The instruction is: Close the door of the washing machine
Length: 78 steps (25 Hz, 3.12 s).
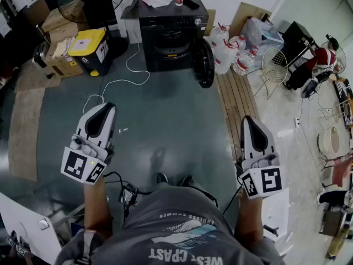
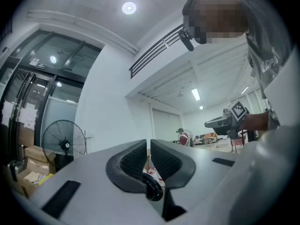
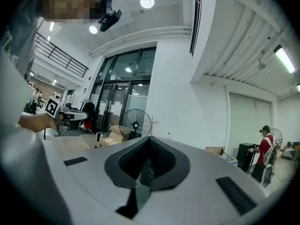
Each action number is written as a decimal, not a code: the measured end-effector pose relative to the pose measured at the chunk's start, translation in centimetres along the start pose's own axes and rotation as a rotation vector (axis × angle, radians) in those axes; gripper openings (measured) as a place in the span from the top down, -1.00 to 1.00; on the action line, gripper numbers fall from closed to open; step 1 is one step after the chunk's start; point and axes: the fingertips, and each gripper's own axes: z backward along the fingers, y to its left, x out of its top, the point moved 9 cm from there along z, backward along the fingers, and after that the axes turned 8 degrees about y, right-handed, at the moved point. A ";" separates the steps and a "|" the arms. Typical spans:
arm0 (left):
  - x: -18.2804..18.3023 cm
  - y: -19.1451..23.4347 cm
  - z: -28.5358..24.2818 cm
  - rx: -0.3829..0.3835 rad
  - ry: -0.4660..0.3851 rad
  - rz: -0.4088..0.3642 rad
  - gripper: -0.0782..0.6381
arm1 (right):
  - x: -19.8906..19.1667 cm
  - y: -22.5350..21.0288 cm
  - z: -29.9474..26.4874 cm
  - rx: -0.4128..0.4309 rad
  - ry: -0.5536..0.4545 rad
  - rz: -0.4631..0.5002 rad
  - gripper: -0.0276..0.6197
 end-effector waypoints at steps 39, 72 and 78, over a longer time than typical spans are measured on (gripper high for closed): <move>-3.5 7.0 -21.1 0.089 0.107 0.017 0.67 | -1.2 -14.2 -25.5 0.220 0.006 -0.075 0.82; -6.6 22.1 -39.9 0.026 0.132 0.058 0.67 | 0.1 -18.9 -48.9 0.213 0.068 -0.088 0.82; -7.4 25.8 -42.9 -0.024 0.128 0.075 0.67 | 0.5 -18.1 -52.6 0.183 0.086 -0.093 0.82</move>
